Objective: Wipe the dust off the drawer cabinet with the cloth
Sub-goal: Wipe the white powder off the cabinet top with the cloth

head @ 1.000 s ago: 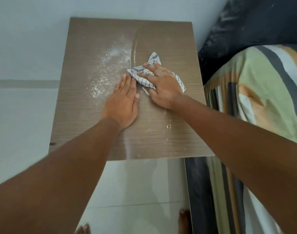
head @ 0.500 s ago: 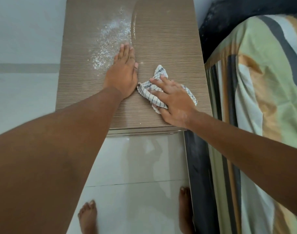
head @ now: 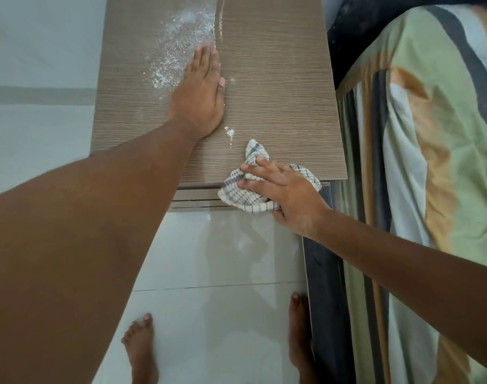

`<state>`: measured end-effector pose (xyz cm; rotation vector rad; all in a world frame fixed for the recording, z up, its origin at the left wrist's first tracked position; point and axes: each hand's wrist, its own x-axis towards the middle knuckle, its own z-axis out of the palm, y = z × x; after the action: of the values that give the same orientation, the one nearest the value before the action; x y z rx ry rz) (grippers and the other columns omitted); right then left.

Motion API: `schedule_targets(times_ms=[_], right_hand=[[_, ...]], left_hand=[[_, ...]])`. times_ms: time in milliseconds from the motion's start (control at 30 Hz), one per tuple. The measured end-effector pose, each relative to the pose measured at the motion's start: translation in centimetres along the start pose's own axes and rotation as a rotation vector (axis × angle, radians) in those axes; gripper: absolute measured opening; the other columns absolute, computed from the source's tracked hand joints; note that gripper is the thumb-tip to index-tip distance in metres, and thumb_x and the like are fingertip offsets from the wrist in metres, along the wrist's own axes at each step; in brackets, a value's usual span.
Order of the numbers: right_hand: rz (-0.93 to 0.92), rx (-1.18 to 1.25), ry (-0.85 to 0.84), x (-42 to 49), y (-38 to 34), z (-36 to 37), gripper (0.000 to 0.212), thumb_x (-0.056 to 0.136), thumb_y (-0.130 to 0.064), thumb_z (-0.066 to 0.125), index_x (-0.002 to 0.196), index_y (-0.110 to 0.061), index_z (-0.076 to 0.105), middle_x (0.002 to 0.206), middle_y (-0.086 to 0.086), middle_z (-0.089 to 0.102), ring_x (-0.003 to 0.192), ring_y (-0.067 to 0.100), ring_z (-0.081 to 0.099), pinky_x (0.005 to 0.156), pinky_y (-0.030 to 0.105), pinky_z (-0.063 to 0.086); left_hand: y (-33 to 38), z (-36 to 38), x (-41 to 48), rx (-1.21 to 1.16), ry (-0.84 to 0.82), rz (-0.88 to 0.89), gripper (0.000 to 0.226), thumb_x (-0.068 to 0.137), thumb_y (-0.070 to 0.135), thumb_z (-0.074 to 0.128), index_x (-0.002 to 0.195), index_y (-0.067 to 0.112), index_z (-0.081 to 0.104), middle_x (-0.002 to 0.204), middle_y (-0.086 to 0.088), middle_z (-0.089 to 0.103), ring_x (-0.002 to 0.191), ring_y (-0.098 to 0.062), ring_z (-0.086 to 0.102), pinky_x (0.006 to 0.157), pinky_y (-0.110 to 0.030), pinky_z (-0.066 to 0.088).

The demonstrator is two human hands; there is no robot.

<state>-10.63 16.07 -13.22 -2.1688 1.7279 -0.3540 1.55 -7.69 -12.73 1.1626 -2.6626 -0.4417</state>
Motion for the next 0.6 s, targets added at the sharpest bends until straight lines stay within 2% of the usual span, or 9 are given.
schedule_targets(times_ms=[100, 200, 300, 367, 467, 533, 600], right_hand=[[-0.082, -0.008, -0.012, -1.1, -0.6, 0.7, 0.076, 0.068, 0.010, 0.078, 0.138, -0.015, 0.061, 0.151, 0.005, 0.051, 0.146, 0.033, 0.040, 0.119, 0.046, 0.033], [-0.169, -0.004, -0.030, -1.9, -1.2, 1.4, 0.071, 0.068, 0.008, 0.083, 0.134, -0.013, 0.065, 0.142, 0.008, 0.061, 0.140, 0.035, 0.049, 0.111, 0.054, 0.045], [-0.195, 0.067, 0.118, -0.8, -2.2, 0.9, 0.062, 0.078, 0.006, 0.070, 0.136, -0.015, 0.062, 0.143, 0.009, 0.059, 0.142, 0.031, 0.046, 0.118, 0.043, 0.040], [-0.116, 0.165, 0.266, 1.4, -2.3, -0.4, 0.063, 0.080, 0.007, 0.060, 0.138, -0.018, 0.057, 0.145, 0.007, 0.057, 0.144, 0.029, 0.043, 0.114, 0.040, 0.044], [0.082, 0.209, 0.385, 5.9, -0.6, -3.1, 0.068, 0.078, 0.007, 0.063, 0.140, -0.019, 0.058, 0.147, 0.008, 0.055, 0.143, 0.030, 0.045, 0.097, 0.040, 0.057], [0.233, 0.180, 0.409, 9.5, 1.2, -4.7, 0.064, 0.082, 0.004, 0.062, 0.141, -0.021, 0.057, 0.148, 0.009, 0.054, 0.141, 0.030, 0.047, 0.099, 0.033, 0.052], [0.369, 0.170, 0.416, 13.2, 3.3, -6.1, 0.062, 0.088, 0.000, 0.060, 0.143, -0.027, 0.055, 0.150, 0.006, 0.052, 0.141, 0.024, 0.046, 0.103, 0.022, 0.039]], left_hand=[[-0.1, 0.1, 0.0, -0.003, 0.002, 0.009, 0.057, 0.109, 0.027, 0.017, 0.158, 0.000, 0.009, 0.168, -0.018, 0.005, 0.156, -0.029, 0.000, 0.128, -0.040, 0.006], [-0.2, 0.2, 0.2, -0.007, -0.003, 0.006, 0.057, 0.109, 0.028, 0.017, 0.158, -0.001, 0.010, 0.168, -0.019, 0.006, 0.156, -0.030, 0.000, 0.128, -0.041, 0.008], [-0.1, 0.1, 0.4, -0.042, -0.022, 0.021, 0.057, 0.109, 0.027, 0.020, 0.158, -0.002, 0.011, 0.167, -0.020, 0.006, 0.156, -0.030, 0.000, 0.128, -0.041, 0.006], [-0.6, -0.3, 0.7, -0.096, -0.023, 0.026, 0.056, 0.109, 0.025, 0.021, 0.158, -0.001, 0.012, 0.168, -0.018, 0.007, 0.156, -0.028, 0.000, 0.128, -0.039, 0.006], [-3.4, -1.8, 2.0, -0.125, 0.036, -0.009, 0.055, 0.109, 0.024, 0.023, 0.159, 0.001, 0.015, 0.168, -0.017, 0.010, 0.156, -0.027, 0.003, 0.127, -0.038, 0.006], [-6.1, -2.8, 3.0, -0.088, 0.075, -0.049, 0.055, 0.109, 0.025, 0.023, 0.158, 0.002, 0.016, 0.167, -0.018, 0.012, 0.156, -0.029, 0.004, 0.127, -0.039, 0.006], [-8.4, -3.3, 3.6, -0.049, 0.084, -0.093, 0.054, 0.109, 0.023, 0.023, 0.158, 0.000, 0.017, 0.166, -0.020, 0.012, 0.156, -0.032, 0.004, 0.127, -0.041, 0.005]])
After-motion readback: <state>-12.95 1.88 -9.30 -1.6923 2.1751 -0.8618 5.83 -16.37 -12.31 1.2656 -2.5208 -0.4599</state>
